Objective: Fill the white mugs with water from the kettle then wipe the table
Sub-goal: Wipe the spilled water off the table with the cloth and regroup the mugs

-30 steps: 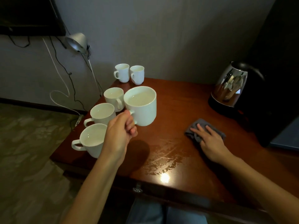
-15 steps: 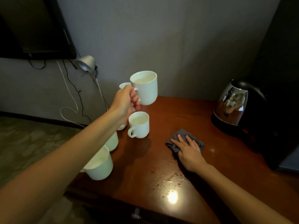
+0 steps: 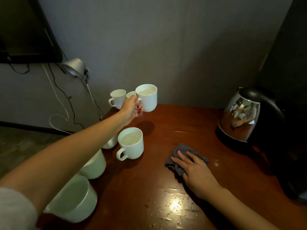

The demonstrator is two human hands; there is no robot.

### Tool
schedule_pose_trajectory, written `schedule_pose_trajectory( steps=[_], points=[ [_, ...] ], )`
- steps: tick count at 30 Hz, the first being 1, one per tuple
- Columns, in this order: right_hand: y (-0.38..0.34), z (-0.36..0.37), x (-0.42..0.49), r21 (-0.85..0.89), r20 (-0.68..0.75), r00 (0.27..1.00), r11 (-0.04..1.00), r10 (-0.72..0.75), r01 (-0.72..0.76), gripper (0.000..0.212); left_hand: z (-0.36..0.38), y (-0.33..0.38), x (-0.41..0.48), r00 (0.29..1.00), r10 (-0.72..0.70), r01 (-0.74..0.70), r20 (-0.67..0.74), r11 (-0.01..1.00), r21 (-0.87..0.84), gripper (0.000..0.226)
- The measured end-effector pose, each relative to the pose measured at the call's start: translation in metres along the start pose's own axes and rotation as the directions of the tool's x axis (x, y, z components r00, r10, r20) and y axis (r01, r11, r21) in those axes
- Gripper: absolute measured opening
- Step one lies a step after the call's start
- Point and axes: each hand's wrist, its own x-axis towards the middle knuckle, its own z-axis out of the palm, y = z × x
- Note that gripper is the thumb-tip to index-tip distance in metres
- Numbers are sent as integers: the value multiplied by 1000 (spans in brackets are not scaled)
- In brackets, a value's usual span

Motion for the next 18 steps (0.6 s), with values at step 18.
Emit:
schedule_pose_trajectory(
  steps=[18],
  points=[
    [5,5,7,-20,6,1000,1000,3,-3,59,21,-26,93,993,-118,118,-5,993,6,34]
  ],
)
